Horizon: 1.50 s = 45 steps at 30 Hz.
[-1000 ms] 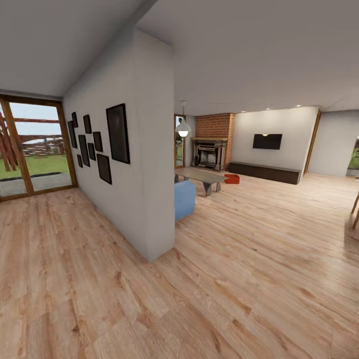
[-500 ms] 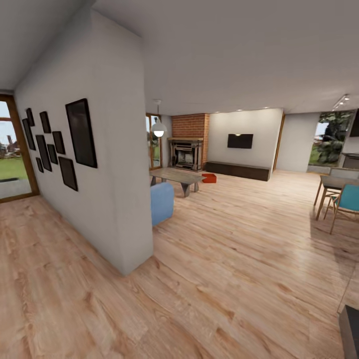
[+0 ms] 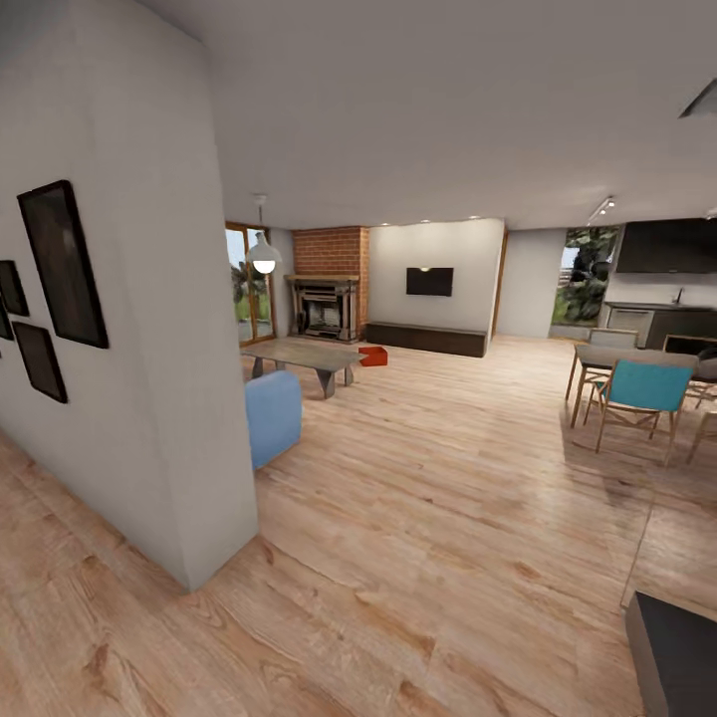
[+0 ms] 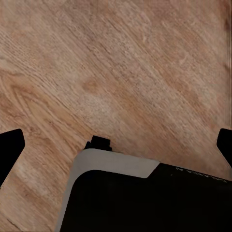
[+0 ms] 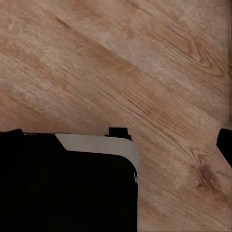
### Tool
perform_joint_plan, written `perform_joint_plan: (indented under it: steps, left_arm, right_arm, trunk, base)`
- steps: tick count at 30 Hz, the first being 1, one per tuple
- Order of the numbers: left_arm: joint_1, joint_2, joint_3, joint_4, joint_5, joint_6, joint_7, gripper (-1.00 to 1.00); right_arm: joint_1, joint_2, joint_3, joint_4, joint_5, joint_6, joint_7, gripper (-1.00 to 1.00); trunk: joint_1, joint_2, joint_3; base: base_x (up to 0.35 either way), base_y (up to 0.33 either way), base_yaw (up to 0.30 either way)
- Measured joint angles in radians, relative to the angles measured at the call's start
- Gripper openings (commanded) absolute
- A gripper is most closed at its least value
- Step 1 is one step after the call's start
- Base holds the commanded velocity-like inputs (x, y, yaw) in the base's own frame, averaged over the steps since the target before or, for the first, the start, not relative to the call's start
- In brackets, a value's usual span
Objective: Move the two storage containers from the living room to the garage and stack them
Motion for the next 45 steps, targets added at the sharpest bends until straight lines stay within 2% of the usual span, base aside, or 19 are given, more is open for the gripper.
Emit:
perform_joint_plan:
  steps: [10, 45]
  left_arm:
    - [0.0, 0.0, 0.0, 0.0, 0.0, 0.0, 0.0, 1.0]
    - [0.0, 0.0, 0.0, 0.0, 0.0, 0.0, 0.0, 1.0]
  right_arm:
    - [0.0, -0.001, 0.0, 0.0, 0.0, -0.001, 0.0, 1.0]
    - [0.0, -0.001, 0.004, 0.0, 0.002, 0.012, 0.001, 1.0]
  trunk:
    - [0.0, 0.0, 0.0]
    - [0.0, 0.0, 0.0]
  base:
    - [0.322, 0.0, -0.255]
    - [0.322, 0.0, -0.004]
